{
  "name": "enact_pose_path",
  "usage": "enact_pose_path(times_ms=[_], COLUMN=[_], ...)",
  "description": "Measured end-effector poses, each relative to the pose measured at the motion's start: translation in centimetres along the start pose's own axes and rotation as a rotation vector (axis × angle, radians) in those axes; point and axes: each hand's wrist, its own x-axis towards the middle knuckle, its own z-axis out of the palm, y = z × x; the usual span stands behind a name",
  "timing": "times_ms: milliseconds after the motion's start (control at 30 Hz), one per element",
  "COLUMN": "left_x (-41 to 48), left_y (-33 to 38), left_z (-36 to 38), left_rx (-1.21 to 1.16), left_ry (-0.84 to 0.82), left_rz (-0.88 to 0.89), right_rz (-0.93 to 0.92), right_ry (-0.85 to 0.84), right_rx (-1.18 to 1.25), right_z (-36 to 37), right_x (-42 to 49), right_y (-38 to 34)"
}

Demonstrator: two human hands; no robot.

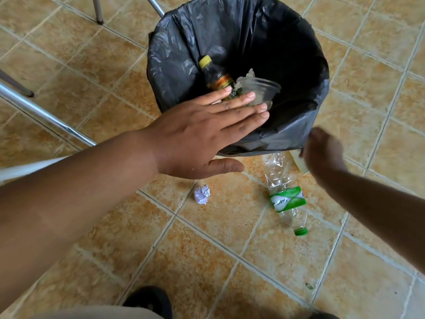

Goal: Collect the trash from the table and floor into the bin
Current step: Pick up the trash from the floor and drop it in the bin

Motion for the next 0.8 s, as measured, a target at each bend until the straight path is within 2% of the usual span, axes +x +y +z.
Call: enact_pose_path(times_ms=[67,133,200,300,400,533,700,800], left_x=[0.0,0.0,0.0,0.0,0.0,0.0,0.1,0.0], left_y=[0.0,-0.1,-0.1,-0.1,-0.2,-0.2,-0.2,-0.2], left_z=[0.1,0.1,0.1,0.1,0.1,0.2,0.2,0.2], left_rx=[-0.006,-0.015,-0.030,-0.035,-0.034,-0.032,-0.046,-0.048], left_ry=[0.003,0.010,0.024,0.030,0.029,0.022,0.018,0.017], left_rz=[-0.002,-0.005,-0.010,-0.008,-0.012,-0.026,-0.021,-0.021], right_rz=[-0.072,-0.277,-0.517,-0.889,-1.121,-1.242,-1.331,-1.315], right_ry=[-0.251,-0.483,-0.625,-0.639,-0.589,-0.627,-0.611,-0.702], right_rx=[-0.252,-0.389,-0.499,-0.540,-0.606,-0.696,-0.645,-0.576], right_z=[2.2,4.1,5.8,8.7,11.6,14.4,15.1,12.9], right_x=[-3.0,-6.0,-8.1,-9.3,-9.0,-8.0,-8.6,-9.9], right_y=[1.7,1.7,0.6,-1.3,-2.7,-3.9,-3.8,-4.3])
